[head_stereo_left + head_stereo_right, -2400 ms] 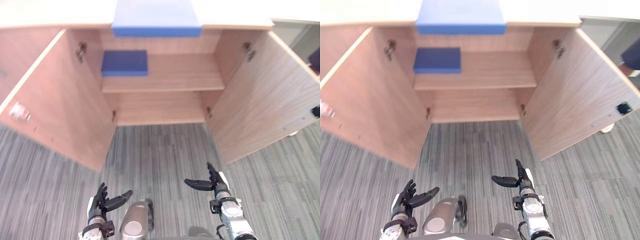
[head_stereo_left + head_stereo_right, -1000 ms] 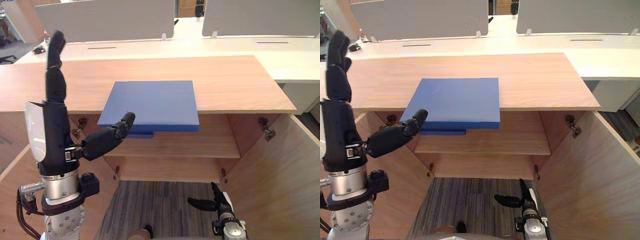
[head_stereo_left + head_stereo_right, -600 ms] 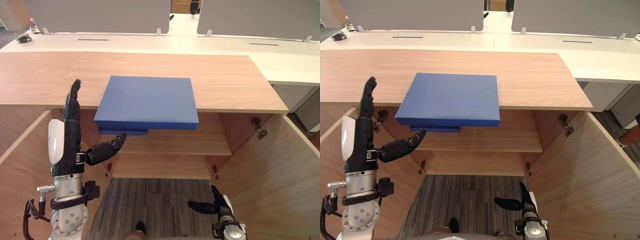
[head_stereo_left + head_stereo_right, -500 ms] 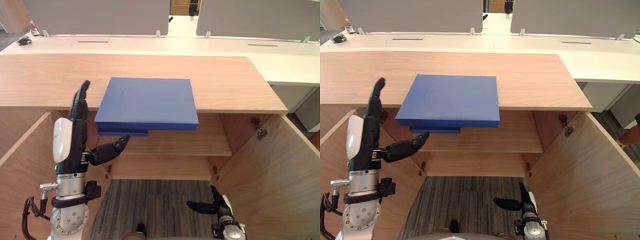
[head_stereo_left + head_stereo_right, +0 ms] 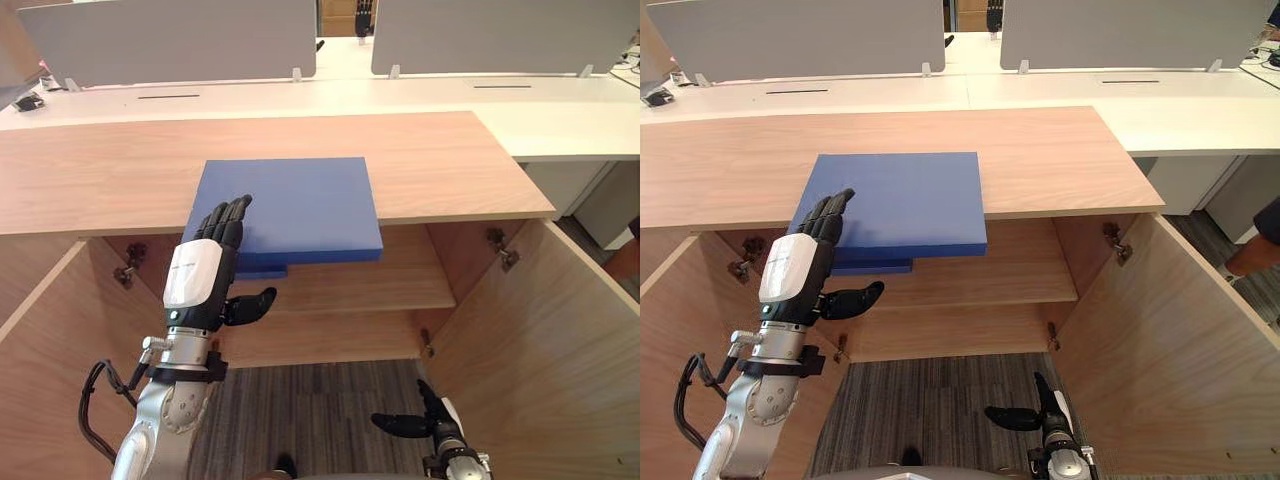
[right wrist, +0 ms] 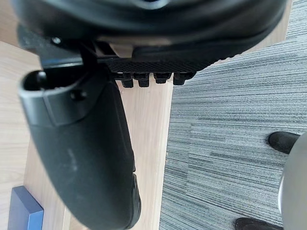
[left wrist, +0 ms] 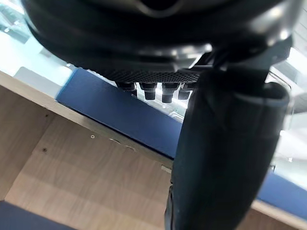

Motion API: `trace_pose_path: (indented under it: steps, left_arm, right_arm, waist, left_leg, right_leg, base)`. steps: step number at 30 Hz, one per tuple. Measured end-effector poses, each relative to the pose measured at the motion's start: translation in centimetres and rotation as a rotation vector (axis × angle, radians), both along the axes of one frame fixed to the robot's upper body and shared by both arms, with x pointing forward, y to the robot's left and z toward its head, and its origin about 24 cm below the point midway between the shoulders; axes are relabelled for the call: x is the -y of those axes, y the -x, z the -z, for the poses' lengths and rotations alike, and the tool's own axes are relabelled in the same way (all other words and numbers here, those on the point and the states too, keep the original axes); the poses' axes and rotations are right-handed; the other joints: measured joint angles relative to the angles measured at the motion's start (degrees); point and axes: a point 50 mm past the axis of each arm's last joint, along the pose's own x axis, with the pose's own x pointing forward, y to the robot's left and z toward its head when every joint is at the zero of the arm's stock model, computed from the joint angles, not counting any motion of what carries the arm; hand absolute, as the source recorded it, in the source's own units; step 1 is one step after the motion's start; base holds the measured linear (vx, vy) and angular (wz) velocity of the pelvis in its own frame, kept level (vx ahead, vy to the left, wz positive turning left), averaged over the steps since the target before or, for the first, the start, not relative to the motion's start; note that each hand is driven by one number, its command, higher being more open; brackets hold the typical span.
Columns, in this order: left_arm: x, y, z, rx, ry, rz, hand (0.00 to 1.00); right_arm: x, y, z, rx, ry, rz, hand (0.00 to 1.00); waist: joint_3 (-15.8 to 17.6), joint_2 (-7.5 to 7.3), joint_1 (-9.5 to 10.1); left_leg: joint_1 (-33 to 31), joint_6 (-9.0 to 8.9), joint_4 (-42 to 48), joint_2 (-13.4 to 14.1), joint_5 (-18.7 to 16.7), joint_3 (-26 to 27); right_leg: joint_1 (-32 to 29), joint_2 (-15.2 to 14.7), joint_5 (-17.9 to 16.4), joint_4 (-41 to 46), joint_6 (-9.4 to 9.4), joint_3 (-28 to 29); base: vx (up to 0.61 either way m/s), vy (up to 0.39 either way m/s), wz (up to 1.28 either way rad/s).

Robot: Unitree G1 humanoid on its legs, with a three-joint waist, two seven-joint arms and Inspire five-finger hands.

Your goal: Walk over to the cabinet, pick up the folder, carry it to the office cabinet, place the folder inside the office cabinet, then close the office cabinet door

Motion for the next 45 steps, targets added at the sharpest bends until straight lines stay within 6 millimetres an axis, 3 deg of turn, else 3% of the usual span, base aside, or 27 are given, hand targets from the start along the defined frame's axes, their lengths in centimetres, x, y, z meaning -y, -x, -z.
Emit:
trace_pose_path:
  steps: [10,17,23,27,29,30,35,41,45]
  left_arm:
    - [-0.1,-2.2,-2.1,0.144,-0.064,-0.047,0.00]
    - [0.7,-1.8,-3.0,0.177,0.036,-0.010,0.00]
    - [1.7,1.3,-4.5,0.239,0.265,0.057,0.00]
    - [1.9,3.6,-5.5,0.253,0.487,0.151,0.00]
    - [1.6,4.7,-5.8,0.245,0.659,0.224,0.00]
    - [1.6,4.8,-5.9,0.241,0.686,0.239,0.00]
    - [1.0,5.5,-5.3,0.119,1.106,0.449,0.00]
    - [1.3,5.6,-4.6,-0.016,1.287,0.619,0.00]
    - [1.5,5.4,-4.0,-0.089,1.316,0.675,0.00]
  right_arm:
    - [0.0,-0.1,-0.1,0.005,-0.013,-0.009,1.00]
    - [-0.1,-2.1,-2.0,0.134,-0.035,0.024,1.00]
    - [-0.9,-5.1,-7.4,0.436,-0.100,0.095,1.00]
    - [-0.7,-6.8,-12.9,0.700,-0.151,0.140,1.00]
    - [-0.4,-7.3,-16.1,0.854,-0.175,0.152,1.00]
    - [-0.4,-7.4,-16.4,0.870,-0.181,0.151,1.00]
    - [-0.7,-8.5,-22.1,1.130,-0.274,0.058,1.00]
    - [-2.7,-10.9,-26.0,1.278,-0.379,-0.213,1.00]
    - [-3.7,-12.0,-26.9,1.279,-0.404,-0.348,1.00]
  waist:
    - [-1.6,0.42,-0.35]
    - [-1.7,0.49,-0.99]
    - [-1.7,0.48,-1.67]
    - [-1.6,0.41,-1.65]
    - [-1.6,0.34,-1.64]
    - [-1.6,0.32,-1.63]
    - [-1.4,0.10,-1.54]
    - [-1.4,0.09,-0.84]
    - [-1.4,0.09,-0.10]
  left_leg:
    - [-0.2,-0.22,0.0,0.5,0.1,0.9]
    - [-0.4,-0.17,0.0,0.4,0.1,1.1]
    - [-0.5,-0.16,0.0,0.4,0.1,1.2]
    - [-0.5,-0.20,0.0,0.4,0.1,1.6]
    - [-0.5,-0.18,0.0,0.4,0.0,1.7]
    - [-0.5,-0.18,0.0,0.4,0.0,1.7]
    - [-0.5,-0.18,0.0,0.5,0.0,2.2]
    - [-0.5,-0.11,0.0,0.4,0.1,2.5]
    - [-0.4,0.05,0.0,0.3,0.2,2.2]
  right_leg:
    - [-0.5,0.2,0.8,-0.9,-0.19,1.0]
    - [-0.8,0.5,1.2,-1.1,-0.17,1.2]
    - [-1.1,0.5,1.2,-1.1,-0.18,1.3]
    - [-1.3,0.5,1.2,-1.1,-0.20,1.6]
    - [-1.3,0.4,1.2,-1.1,-0.19,1.7]
    - [-1.3,0.4,1.2,-1.1,-0.19,1.7]
    - [-1.5,0.5,1.5,-1.1,-0.07,2.1]
    - [-1.6,0.4,1.8,-1.1,0.12,2.4]
    - [-1.2,0.3,1.9,-1.1,0.26,2.1]
  base:
    - [-0.01,-0.002,-0.05]
    - [0.00,0.000,-0.01]
    - [0.00,0.000,0.00]
    - [0.00,-0.002,-0.03]
    - [0.00,0.001,-0.02]
    - [0.00,0.000,0.00]
    - [0.00,0.001,-0.04]
    - [-0.01,0.002,-0.02]
    - [0.00,-0.001,0.03]
